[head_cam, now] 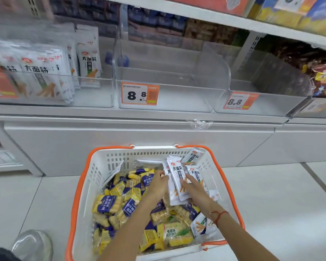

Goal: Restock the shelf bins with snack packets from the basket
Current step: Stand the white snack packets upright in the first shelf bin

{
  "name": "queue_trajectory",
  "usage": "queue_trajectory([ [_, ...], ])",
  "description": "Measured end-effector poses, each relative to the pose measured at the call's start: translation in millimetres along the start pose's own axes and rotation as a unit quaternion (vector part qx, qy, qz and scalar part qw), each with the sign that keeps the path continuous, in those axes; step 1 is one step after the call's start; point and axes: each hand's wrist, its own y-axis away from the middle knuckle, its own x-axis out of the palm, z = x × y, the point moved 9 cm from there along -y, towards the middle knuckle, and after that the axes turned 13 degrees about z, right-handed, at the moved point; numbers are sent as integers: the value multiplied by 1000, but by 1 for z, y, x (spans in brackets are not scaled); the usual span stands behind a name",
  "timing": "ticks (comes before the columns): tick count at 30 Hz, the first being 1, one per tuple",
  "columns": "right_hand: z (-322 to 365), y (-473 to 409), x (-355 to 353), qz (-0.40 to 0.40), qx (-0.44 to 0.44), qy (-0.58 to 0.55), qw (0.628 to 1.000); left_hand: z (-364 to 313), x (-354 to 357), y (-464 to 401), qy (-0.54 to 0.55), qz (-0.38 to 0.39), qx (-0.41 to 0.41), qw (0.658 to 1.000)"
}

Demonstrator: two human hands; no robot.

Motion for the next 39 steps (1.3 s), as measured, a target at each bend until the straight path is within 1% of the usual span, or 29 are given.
queue_trajectory([
  [1, 6, -1, 6, -3, -16, 5, 1000, -2, 3, 4, 55, 22, -5, 998],
  [3, 17, -1, 21, -18, -50, 10, 999, -10, 6, 16, 114, 46, -7, 992],
  [5, 26, 3, 36, -44, -87, 13, 995, -16, 3, 24, 117, 47, -9, 992],
  [8, 32, 16, 48, -64, -95, 31, 993, -19, 3, 23, 121, 58, 13, 991],
  [10, 34, 24, 48, -39, -94, 52, 993, -14, 6, 22, 106, 76, 14, 991],
  [12, 34, 29, 40, 4, -88, 78, 993, -5, 5, 16, 97, 66, 25, 993],
  [13, 37, 31, 31, 10, -92, 104, 990, -2, 4, 14, 104, 53, 27, 993],
  [14, 37, 33, 15, -7, -86, 131, 988, 1, 2, 12, 116, 40, 26, 992],
  [15, 35, 32, -9, -44, -70, 142, 986, 5, 1, 11, 127, 33, 17, 991],
  [16, 26, 31, -34, -83, -30, 154, 984, 4, 0, 12, 129, 32, 9, 991],
  [17, 13, 30, -56, -104, 22, 191, 976, 3, 1, 13, 129, 35, 2, 991],
  [18, 2, 31, -72, -106, 75, 248, 960, 4, 2, 12, 128, 35, -6, 991],
  [19, -17, 28, -82, -87, 142, 295, 941, 5, 3, 14, 135, 34, -19, 990],
  [20, -32, 29, -87, -75, 188, 290, 935, 8, 5, 16, 148, 32, -35, 988],
  [21, -48, 25, -88, -67, 206, 288, 933, 10, 8, 17, 161, 38, -49, 985],
  [22, -62, 19, -84, -45, 210, 306, 928, 15, 11, 13, 172, 43, -60, 982],
  [23, -73, 12, -80, -41, 214, 316, 923, 18, 13, 12, 190, 41, -60, 979],
  [24, -82, 5, -75, -53, 213, 329, 918, 23, 14, 10, 200, 35, -69, 977],
  [25, -86, 2, -73, -85, 204, 327, 919, 26, 15, 8, 198, 35, -74, 977],
  [27, -94, 4, -73, -145, 182, 288, 929, 31, 15, 4, 171, 42, -91, 980],
  [29, -100, 4, -76, -171, 173, 265, 933, 40, 13, -5, 160, 36, -100, 981],
  [34, -109, 0, -81, -125, 143, 266, 945, 58, 7, -18, 183, 8, -114, 976],
  [36, -96, 8, -78, -129, 113, 297, 939, 68, 6, -29, 183, 3, -114, 977],
  [37, -88, 11, -74, -118, 103, 320, 934, 68, 5, -29, 181, 2, -114, 977],
  [38, -78, 13, -68, -101, 84, 327, 936, 62, 4, -22, 183, 0, -107, 977],
  [39, -67, 17, -62, -83, 61, 309, 946, 59, 2, -19, 182, -7, -106, 978],
])
